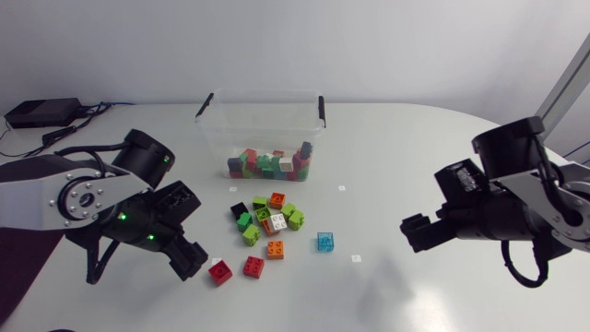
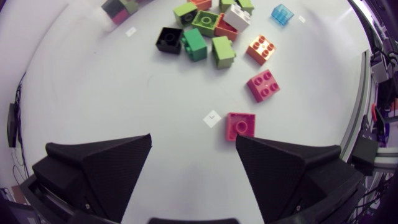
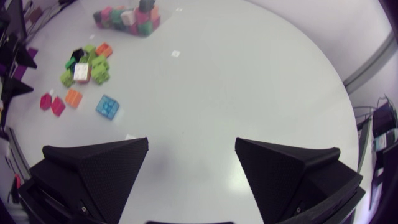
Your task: Place the duplo bricks in the container
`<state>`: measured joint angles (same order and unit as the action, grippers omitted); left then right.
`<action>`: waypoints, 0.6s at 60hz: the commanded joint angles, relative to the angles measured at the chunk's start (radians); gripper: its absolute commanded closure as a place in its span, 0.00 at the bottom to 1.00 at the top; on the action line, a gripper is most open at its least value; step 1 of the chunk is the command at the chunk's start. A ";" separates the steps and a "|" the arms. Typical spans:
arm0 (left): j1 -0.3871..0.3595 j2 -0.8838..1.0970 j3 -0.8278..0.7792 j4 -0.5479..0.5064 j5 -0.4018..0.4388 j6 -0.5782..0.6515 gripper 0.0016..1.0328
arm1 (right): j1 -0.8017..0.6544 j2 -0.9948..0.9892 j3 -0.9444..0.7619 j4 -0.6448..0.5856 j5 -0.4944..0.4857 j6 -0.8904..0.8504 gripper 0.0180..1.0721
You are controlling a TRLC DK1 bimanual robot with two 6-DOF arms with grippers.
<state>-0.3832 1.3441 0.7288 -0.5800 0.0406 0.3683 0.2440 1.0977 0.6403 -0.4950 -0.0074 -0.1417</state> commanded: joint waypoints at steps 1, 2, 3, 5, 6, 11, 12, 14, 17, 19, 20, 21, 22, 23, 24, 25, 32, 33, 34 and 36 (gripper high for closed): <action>-0.031 0.040 0.035 -0.024 0.016 0.024 0.13 | 0.031 0.073 0.061 -0.077 -0.005 -0.122 0.04; -0.036 0.044 0.038 -0.034 0.025 0.024 0.14 | 0.031 0.079 0.062 -0.083 -0.006 -0.122 0.04; -0.043 0.049 0.040 -0.043 0.035 0.027 0.16 | 0.031 0.083 0.064 -0.085 -0.006 -0.125 0.04; -0.057 0.056 0.046 -0.058 0.047 0.029 0.18 | 0.032 0.085 0.061 -0.082 -0.006 -0.133 0.04; -0.062 0.059 0.047 -0.063 0.051 0.029 0.19 | 0.031 0.085 0.056 -0.080 -0.006 -0.147 0.05; -0.088 0.089 0.055 -0.072 0.058 0.023 0.24 | 0.037 0.028 -0.018 0.018 -0.013 -0.197 0.05; -0.094 0.098 0.057 -0.072 0.058 0.023 0.25 | 0.041 0.008 -0.030 0.044 -0.020 -0.208 0.05; -0.097 0.116 0.064 -0.072 0.058 0.023 0.28 | 0.055 -0.007 -0.034 0.055 -0.048 -0.210 0.05; -0.106 0.139 0.067 -0.072 0.058 0.021 0.29 | 0.064 0.004 -0.019 0.046 -0.055 -0.208 0.05; -0.109 0.153 0.072 -0.072 0.058 0.021 0.29 | 0.075 0.014 -0.011 0.046 -0.059 -0.206 0.05; -0.109 0.153 0.072 -0.072 0.058 0.021 0.29 | 0.078 0.018 -0.010 0.046 -0.060 -0.206 0.05; -0.111 0.164 0.075 -0.072 0.058 0.021 0.29 | 0.086 0.021 -0.005 0.042 -0.065 -0.206 0.05; -0.111 0.167 0.077 -0.072 0.058 0.021 0.30 | 0.087 0.022 -0.004 0.041 -0.066 -0.206 0.05; -0.111 0.170 0.078 -0.072 0.058 0.021 0.31 | 0.092 0.024 -0.002 0.041 -0.069 -0.206 0.05; -0.111 0.178 0.080 -0.072 0.058 0.020 0.33 | 0.100 0.027 -0.001 0.039 -0.071 -0.208 0.05; -0.111 0.182 0.081 -0.072 0.058 0.020 0.33 | 0.106 0.028 0.001 0.038 -0.069 -0.206 0.05; -0.112 0.211 0.093 -0.067 0.058 0.017 0.39 | 0.132 0.039 0.005 0.038 -0.069 -0.208 0.05; -0.112 0.214 0.093 -0.064 0.059 0.015 0.39 | 0.141 0.039 0.005 0.038 -0.068 -0.208 0.05; -0.114 0.217 0.093 -0.061 0.059 0.014 0.39 | 0.144 0.039 0.005 0.038 -0.066 -0.208 0.05; -0.115 0.222 0.093 -0.055 0.059 0.014 0.39 | 0.150 0.039 0.005 0.038 -0.068 -0.208 0.05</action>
<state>-0.4877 1.5402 0.7948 -0.6350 0.0933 0.3756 0.3748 1.1213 0.6357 -0.4599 -0.0750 -0.3237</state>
